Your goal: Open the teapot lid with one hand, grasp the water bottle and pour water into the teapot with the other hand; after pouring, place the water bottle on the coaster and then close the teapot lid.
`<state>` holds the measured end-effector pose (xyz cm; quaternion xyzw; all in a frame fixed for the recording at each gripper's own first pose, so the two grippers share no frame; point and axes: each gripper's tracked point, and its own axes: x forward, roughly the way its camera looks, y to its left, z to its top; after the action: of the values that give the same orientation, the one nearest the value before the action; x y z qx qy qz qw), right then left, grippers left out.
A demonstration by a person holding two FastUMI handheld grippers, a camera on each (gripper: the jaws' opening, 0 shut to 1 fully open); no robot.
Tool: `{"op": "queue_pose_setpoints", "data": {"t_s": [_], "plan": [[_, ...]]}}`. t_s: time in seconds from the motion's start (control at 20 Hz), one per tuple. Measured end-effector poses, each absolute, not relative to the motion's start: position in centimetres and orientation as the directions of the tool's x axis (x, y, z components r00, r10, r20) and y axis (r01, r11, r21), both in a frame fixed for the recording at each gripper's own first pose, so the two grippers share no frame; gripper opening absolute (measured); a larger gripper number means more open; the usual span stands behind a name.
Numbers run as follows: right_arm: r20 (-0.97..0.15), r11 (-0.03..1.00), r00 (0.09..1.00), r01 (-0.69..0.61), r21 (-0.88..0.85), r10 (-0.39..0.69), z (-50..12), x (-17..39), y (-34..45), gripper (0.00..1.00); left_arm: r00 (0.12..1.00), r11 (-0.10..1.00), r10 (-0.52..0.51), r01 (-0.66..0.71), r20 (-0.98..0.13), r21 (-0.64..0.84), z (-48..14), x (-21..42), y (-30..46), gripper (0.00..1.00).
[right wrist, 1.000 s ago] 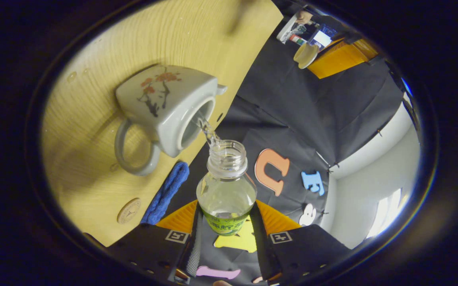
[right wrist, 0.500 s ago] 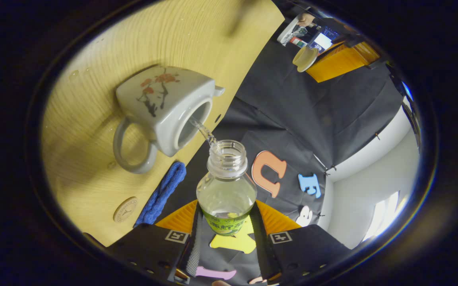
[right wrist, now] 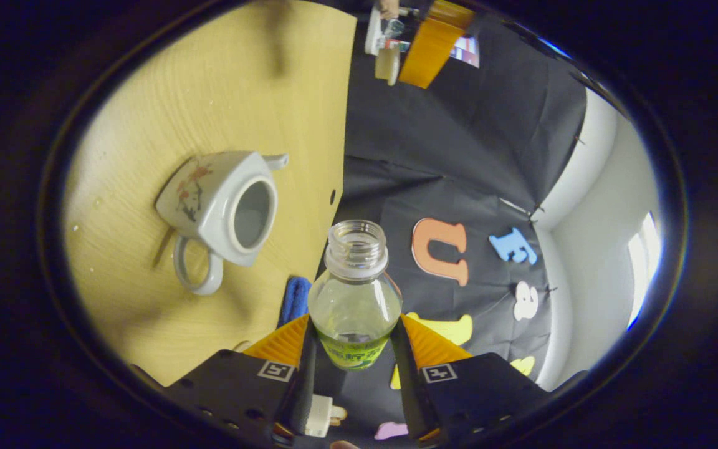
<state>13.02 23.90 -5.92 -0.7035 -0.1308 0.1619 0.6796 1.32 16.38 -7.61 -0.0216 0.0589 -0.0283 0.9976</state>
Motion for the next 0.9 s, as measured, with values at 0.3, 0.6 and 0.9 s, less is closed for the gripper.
{"op": "queue_pose_setpoints", "data": {"t_s": [0.3, 0.6, 0.9], "plan": [[-0.173, 0.448, 0.919, -0.329, -0.831, 0.355, -3.7, 13.4, 20.4, 0.61, 0.992, 0.997, -0.061, 0.056, -0.106, -0.047, -6.9, 1.3, 15.3, 0.02], [-0.260, 0.813, 0.898, -0.433, -0.389, 0.354, -0.7, 15.4, 16.0, 0.60, 0.991, 0.993, -0.110, 0.105, -0.081, -0.060, -5.4, 1.1, 12.5, 0.02], [-0.380, 0.913, 0.873, -0.382, -0.141, 0.307, -3.8, 19.9, 11.9, 0.60, 0.988, 0.990, -0.137, 0.135, -0.064, -0.043, -4.4, 0.9, 11.4, 0.03]]}}
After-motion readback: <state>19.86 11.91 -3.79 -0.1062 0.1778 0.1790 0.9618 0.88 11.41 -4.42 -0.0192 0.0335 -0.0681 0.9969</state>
